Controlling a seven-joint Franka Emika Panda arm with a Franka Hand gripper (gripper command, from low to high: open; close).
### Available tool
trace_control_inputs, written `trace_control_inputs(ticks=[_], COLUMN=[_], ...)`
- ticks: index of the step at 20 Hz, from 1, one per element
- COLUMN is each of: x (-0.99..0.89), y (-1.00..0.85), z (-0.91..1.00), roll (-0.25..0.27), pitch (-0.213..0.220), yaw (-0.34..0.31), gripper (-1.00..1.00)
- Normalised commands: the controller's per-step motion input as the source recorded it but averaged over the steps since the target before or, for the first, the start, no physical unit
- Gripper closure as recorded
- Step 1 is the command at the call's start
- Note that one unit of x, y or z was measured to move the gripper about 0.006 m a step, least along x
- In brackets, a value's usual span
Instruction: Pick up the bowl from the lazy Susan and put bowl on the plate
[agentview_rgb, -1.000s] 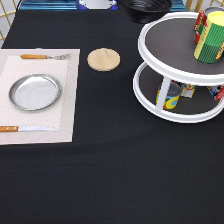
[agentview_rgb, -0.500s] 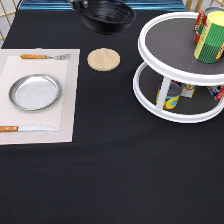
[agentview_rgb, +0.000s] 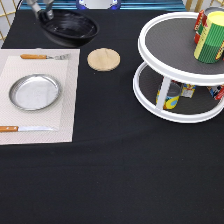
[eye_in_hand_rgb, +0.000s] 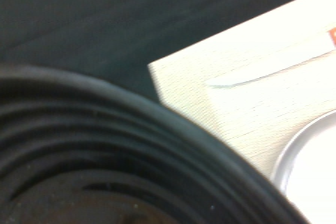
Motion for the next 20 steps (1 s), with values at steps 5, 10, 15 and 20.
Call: trace_control_inputs(ticks=[5,10,15,20], x=[-0.32,-0.27,-0.12,0.0], y=[-0.43,-0.28,-0.17,-0.06], z=[-0.89,-0.86,-0.56,-0.12], roll=[-0.001,0.0,0.0,0.0], pitch=[-0.138,-0.092,-0.083,-0.141], yaw=[-0.231,-0.289,-0.326,-0.34], gripper=[1.0,1.0,1.0,1.0])
